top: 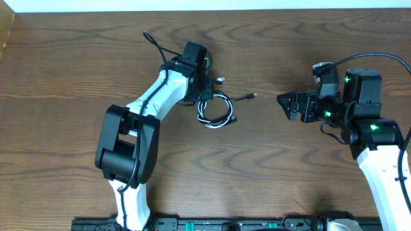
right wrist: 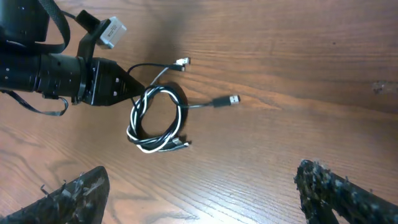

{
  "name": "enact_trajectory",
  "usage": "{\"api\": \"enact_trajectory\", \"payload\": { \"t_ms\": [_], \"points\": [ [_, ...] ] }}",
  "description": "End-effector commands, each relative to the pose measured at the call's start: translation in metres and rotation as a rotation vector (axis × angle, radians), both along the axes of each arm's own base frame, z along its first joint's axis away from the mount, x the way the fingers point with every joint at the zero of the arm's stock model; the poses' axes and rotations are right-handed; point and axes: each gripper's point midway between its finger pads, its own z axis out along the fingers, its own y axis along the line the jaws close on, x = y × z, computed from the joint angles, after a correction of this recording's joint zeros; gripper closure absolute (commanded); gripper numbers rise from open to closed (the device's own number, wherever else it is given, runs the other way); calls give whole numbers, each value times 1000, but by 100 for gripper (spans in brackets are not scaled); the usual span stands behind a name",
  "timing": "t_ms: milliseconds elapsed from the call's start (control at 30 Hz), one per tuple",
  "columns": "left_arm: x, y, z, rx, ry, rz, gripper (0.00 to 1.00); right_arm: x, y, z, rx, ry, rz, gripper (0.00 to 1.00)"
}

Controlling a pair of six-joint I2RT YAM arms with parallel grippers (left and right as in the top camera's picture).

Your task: Untangle cables

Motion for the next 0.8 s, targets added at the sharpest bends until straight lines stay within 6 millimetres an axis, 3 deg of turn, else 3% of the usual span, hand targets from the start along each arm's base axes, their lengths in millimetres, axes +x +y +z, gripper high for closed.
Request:
{"api": "enact_trajectory", "payload": {
  "t_ms": [0, 200, 300, 433, 533, 767],
  "points": [
    [-4, -12, 11, -70, 11, -1, 93, 1, 4, 4, 10, -3, 7, 8],
    [-7, -32, 75, -219, -78, -51, 93, 3, 4, 5, 28, 6, -12, 11],
    [-12, -31, 120, -253, -167, -63, 93, 4, 4, 2, 36, 23, -21, 13],
    [-18, -30, 152, -275, -231, -71, 93, 5, 8, -5, 35, 46, -11, 16],
    [-24, -27, 156, -266, -227, -82, 93, 5, 13, -12, 32, 67, 4, 16],
    [-49, -25, 128, -186, -139, -200, 93, 8, 15, -25, 30, 106, 9, 15]
  ]
}}
